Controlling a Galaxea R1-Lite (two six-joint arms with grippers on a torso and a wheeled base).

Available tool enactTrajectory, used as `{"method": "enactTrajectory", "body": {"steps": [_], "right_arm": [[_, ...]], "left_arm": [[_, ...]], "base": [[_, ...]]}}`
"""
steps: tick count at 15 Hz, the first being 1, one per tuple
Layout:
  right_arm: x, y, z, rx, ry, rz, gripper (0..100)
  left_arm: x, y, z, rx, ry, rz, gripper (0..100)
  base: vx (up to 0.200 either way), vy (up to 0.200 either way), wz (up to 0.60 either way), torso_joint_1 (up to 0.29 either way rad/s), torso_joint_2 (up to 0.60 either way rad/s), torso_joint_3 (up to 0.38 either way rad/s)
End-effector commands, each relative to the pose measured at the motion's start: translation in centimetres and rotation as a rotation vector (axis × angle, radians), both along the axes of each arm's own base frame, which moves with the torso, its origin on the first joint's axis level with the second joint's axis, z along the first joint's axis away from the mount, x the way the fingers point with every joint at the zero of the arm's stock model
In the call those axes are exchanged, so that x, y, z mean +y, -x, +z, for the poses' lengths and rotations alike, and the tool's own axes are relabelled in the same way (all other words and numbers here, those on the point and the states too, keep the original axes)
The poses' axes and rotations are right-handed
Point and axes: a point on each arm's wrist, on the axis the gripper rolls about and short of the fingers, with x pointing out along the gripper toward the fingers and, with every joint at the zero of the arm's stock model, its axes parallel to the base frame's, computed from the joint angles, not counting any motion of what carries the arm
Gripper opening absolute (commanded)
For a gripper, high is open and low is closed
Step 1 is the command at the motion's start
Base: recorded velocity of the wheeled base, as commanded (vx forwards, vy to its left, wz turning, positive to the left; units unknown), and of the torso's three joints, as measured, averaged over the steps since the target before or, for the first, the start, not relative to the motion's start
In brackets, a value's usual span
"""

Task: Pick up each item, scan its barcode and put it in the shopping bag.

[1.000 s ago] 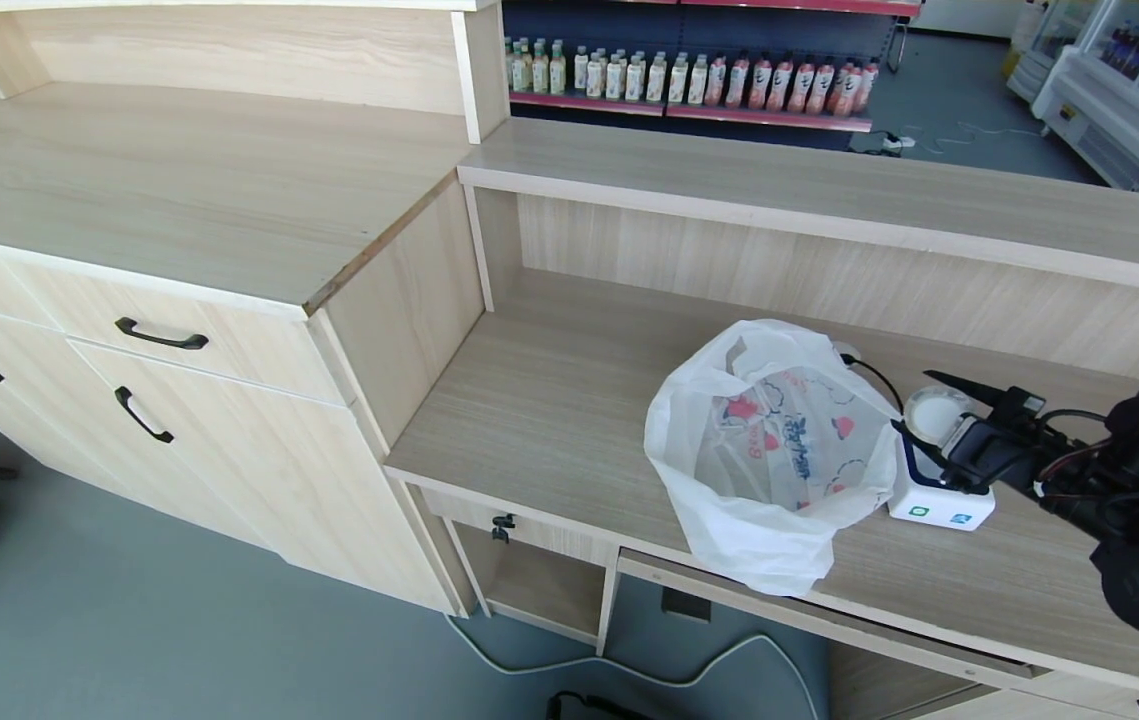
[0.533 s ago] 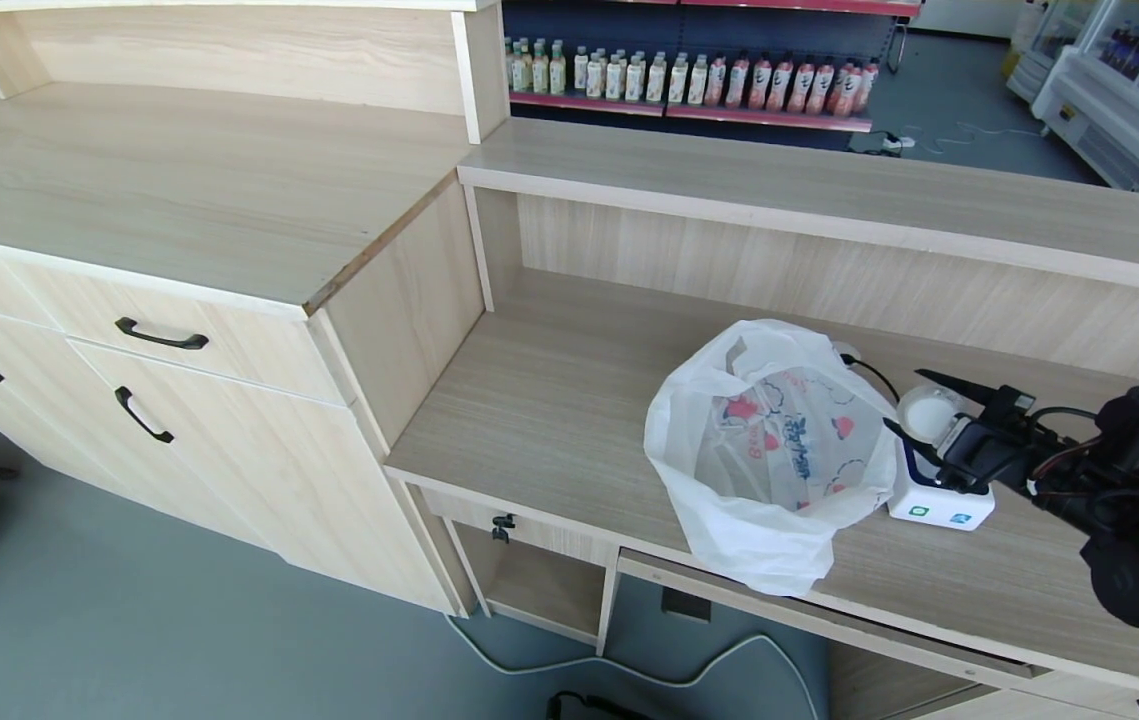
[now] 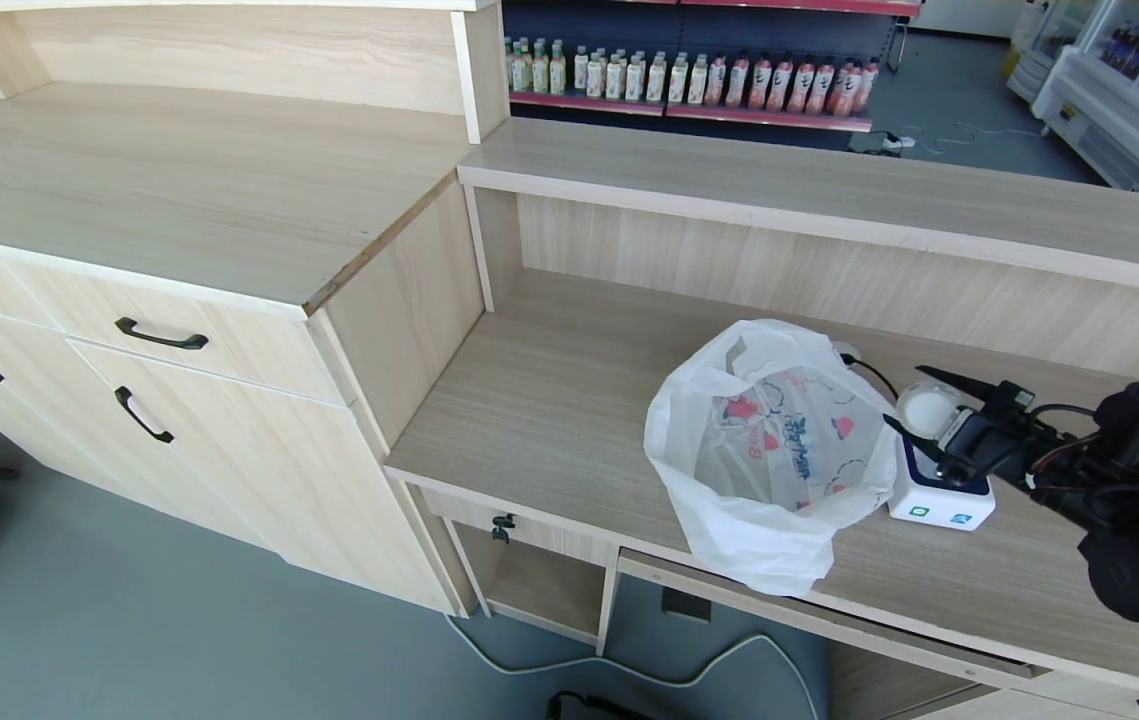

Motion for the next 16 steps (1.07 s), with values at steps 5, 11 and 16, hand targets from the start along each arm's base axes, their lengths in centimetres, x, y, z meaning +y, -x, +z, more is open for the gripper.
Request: {"method": "enactTrajectory", "body": {"steps": [5,11,16], "right_arm": [[-0.9,7.0,9.5,-0.023,-0.347,-0.078,0],[-3.4,15.3,11.1,0.149,-0.656,-0.485,0],[-3.2,16.3,11.6,0.114,-0.650,-0.499,0]], "left_arm": [[0.0,0.0,0.0,-0.001,0.000,0.000,100],[0.0,0.0,0.0,-0.001,0.000,0.000,100],[0.0,0.0,0.0,-0.001,0.000,0.000,100]], "base": [[0.000,0.000,0.00,0.000,0.00,0.000],[0.000,0.000,0.00,0.000,0.00,0.000],[0.000,0.000,0.00,0.000,0.00,0.000]]}}
